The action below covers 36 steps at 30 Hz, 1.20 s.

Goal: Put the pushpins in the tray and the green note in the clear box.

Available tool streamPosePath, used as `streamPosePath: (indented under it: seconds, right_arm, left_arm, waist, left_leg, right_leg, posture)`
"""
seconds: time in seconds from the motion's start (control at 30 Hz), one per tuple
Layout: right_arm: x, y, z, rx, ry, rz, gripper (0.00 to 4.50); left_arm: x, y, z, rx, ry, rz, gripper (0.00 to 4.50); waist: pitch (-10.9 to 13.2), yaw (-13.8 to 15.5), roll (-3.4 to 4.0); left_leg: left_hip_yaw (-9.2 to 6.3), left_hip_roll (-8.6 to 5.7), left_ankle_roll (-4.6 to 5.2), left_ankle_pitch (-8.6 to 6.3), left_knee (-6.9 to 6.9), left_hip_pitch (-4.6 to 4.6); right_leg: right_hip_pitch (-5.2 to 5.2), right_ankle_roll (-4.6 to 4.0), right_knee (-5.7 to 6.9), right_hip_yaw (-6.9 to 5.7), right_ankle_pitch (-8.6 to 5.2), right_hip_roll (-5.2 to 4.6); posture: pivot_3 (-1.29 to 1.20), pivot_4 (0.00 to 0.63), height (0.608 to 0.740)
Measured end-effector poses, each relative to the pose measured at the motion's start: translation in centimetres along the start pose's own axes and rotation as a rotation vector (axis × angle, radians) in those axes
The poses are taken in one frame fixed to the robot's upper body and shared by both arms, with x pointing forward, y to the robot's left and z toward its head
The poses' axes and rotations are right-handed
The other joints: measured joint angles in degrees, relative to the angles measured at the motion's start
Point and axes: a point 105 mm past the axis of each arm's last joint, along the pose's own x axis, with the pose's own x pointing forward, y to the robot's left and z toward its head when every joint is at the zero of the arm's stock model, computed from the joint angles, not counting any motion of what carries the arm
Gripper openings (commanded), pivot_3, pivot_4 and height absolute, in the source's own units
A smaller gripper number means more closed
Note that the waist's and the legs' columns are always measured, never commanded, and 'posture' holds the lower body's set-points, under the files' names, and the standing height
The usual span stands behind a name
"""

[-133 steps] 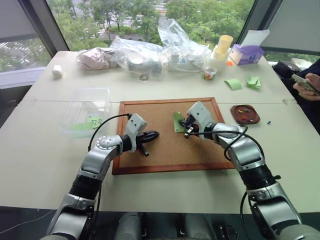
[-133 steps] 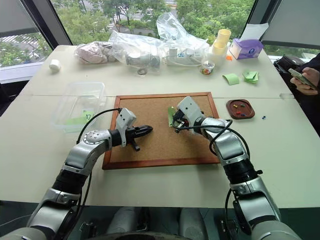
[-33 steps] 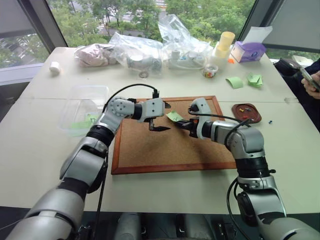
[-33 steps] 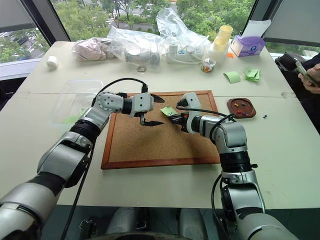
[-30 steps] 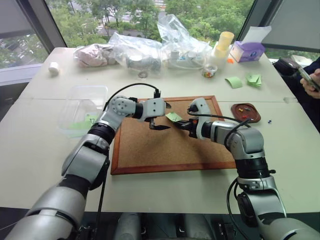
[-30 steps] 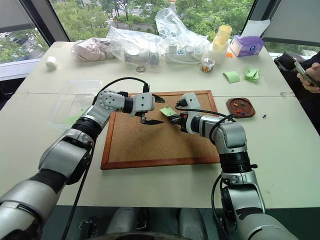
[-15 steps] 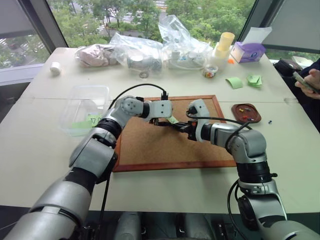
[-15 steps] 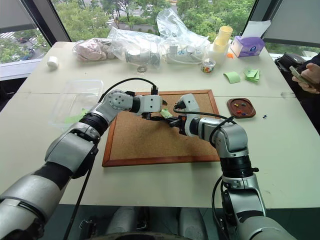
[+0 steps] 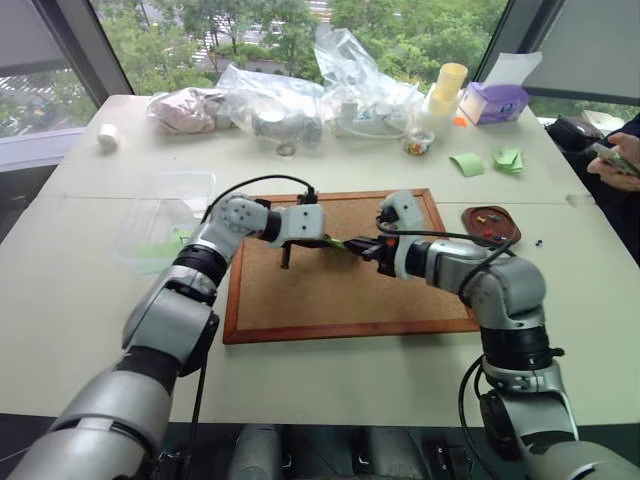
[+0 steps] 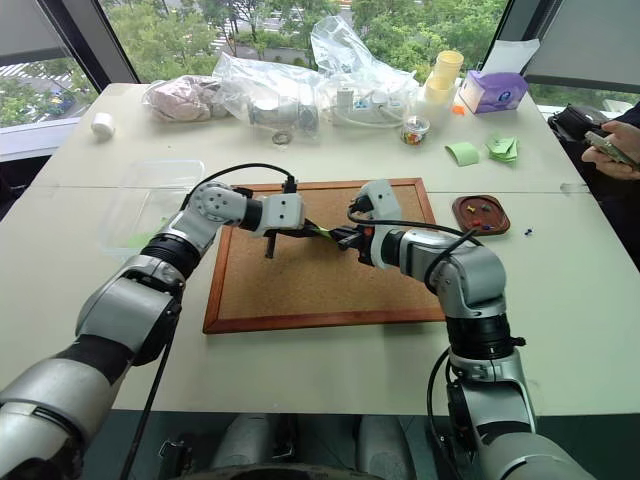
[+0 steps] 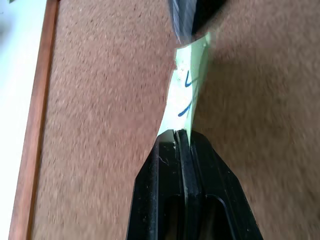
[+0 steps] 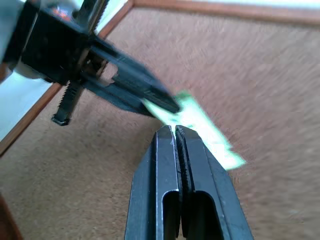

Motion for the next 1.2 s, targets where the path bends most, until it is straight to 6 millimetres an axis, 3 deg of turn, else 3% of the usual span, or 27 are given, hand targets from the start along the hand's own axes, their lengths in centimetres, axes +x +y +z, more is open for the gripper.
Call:
streamPosePath:
  seconds: [0.17,0.27,0.33,0.43,0.5,0.57,0.63,0.73,0.83,0.9,0.93,1.03,1.1,1.2]
  right_arm:
    - [-3.1,0.2,-0.1,-0.075,-0.006,0.04,0.0]
    - [-4.0,0.3,-0.2,-0.108,-0.001,0.075,0.87]
    - [-4.3,0.5,-0.2,-0.13,0.001,0.092,1.71]
    - [-3.9,0.0,-0.4,-0.164,0.014,0.084,1.71]
    - [-3.6,-0.1,-0.7,-0.179,0.028,0.088,1.71]
    - [-3.3,-0.1,-0.9,-0.19,0.034,0.102,1.71]
    - [-3.1,0.0,-1.0,-0.193,0.038,0.125,1.71]
    - [-2.5,0.3,-1.0,-0.211,0.046,0.158,1.71]
    - [-1.9,0.3,-0.9,-0.227,0.056,0.177,1.71]
    - [-1.7,0.3,-0.7,-0.237,0.056,0.18,1.71]
    - [-1.5,0.3,-0.4,-0.25,0.05,0.185,1.71]
    - [-1.1,0.2,-0.5,-0.263,0.061,0.201,1.75]
    - [-1.1,0.1,-0.5,-0.263,0.067,0.199,1.75]
    - [-1.2,-0.1,-0.6,-0.265,0.07,0.191,1.75]
  left_arm:
    - [-1.5,-0.3,-0.5,-0.055,-0.02,0.087,0.12]
    - [-2.2,0.0,0.1,-0.091,-0.047,0.165,0.0]
    - [-3.1,0.8,1.2,-0.108,-0.085,0.26,0.0]
    - [-6.8,3.5,3.5,-0.211,-0.171,0.528,0.0]
    - [-10.6,5.2,4.7,-0.261,-0.199,0.701,0.0]
    - [-14.7,5.7,5.1,-0.304,-0.187,0.846,0.0]
    - [-17.6,5.2,4.1,-0.379,-0.136,0.947,0.0]
    - [-20.5,2.8,1.2,-0.518,0.005,1.029,0.0]
    - [-22.0,0.3,-1.6,-0.644,0.108,1.086,0.0]
    - [-22.1,-0.9,-2.8,-0.692,0.146,1.09,0.0]
    - [-21.7,-2.6,-4.3,-0.753,0.186,1.075,0.0]
    - [-20.3,-4.0,-6.3,-0.81,0.199,1.049,0.94]
    - [-19.5,-4.8,-7.7,-0.86,0.209,1.04,1.92]
    - [-19.4,-4.6,-7.7,-0.867,0.184,1.042,3.46]
  waist:
    - [0.0,0.0,0.0]
    - [0.0,0.0,0.0]
    - [0.0,-0.1,0.0]
    - [0.0,-0.4,-0.05]
    - [0.0,-0.4,-0.05]
    - [0.0,-0.5,-0.04]
    - [0.0,-0.3,-0.05]
    - [0.0,-0.3,-0.05]
    - [0.1,0.1,-0.09]
    - [0.1,0.1,-0.1]
    - [0.1,0.1,-0.15]
    - [0.1,0.1,-0.32]
    - [0.1,0.0,-0.34]
    - [0.1,0.0,-0.35]
  left_leg:
    - [-0.05,-0.01,0.04,-0.02,0.0,-0.03]
    - [-0.07,0.0,0.04,-0.02,0.13,-0.03]
    - [-0.11,0.02,0.05,-0.03,0.19,-0.02]
    - [-0.18,0.06,0.05,-0.03,0.33,-0.01]
    - [-0.18,0.07,0.05,-0.03,0.37,-0.01]
    - [-0.17,0.08,0.04,-0.03,0.37,0.03]
    - [-0.18,0.08,0.04,-0.02,0.4,0.04]
    - [-0.15,0.08,0.04,-0.03,0.44,0.04]
    - [-0.16,0.07,0.04,-0.03,0.48,0.03]
    - [-0.18,0.07,0.05,-0.03,0.48,0.03]
    - [-0.18,0.07,0.04,-0.03,0.48,0.04]
    - [-0.14,0.05,0.04,-0.04,0.51,0.04]
    - [-0.14,0.07,0.04,-0.04,0.5,0.04]
    - [-0.13,0.09,0.04,-0.03,0.5,0.04]
  right_leg:
    - [0.0,0.0,-0.01,0.01,0.0,-0.02]
    - [0.0,0.0,0.08,0.0,0.0,-0.01]
    - [0.0,0.0,0.16,0.02,0.0,-0.01]
    - [-0.03,0.0,0.43,0.07,0.0,-0.01]
    - [-0.04,0.0,0.44,0.09,0.0,-0.01]
    - [-0.03,0.0,0.46,0.11,-0.01,0.0]
    - [-0.02,-0.01,0.49,0.11,-0.01,0.0]
    - [-0.02,0.0,0.5,0.11,-0.01,-0.01]
    - [0.03,-0.01,0.5,0.1,-0.01,-0.04]
    - [0.05,-0.01,0.5,0.08,-0.01,-0.04]
    - [0.05,-0.02,0.5,0.08,-0.01,-0.04]
    - [0.07,-0.02,0.51,0.05,-0.01,-0.08]
    - [0.04,-0.02,0.53,0.04,-0.01,-0.06]
    - [0.02,-0.03,0.54,0.05,-0.01,-0.07]
  posture:
    - [0.0,0.15,0.74]
    - [0.0,0.15,0.74]
    - [0.0,0.15,0.74]
    - [0.0,0.15,0.74]
    - [0.0,0.15,0.74]
    - [0.0,0.15,0.74]
    - [0.0,0.15,0.74]
    - [0.0,0.15,0.74]
    - [0.0,0.15,0.74]
    - [0.0,0.15,0.74]
    - [0.0,0.15,0.74]
    - [0.0,0.15,0.74]
    - [0.0,0.15,0.74]
    - [0.0,0.15,0.74]
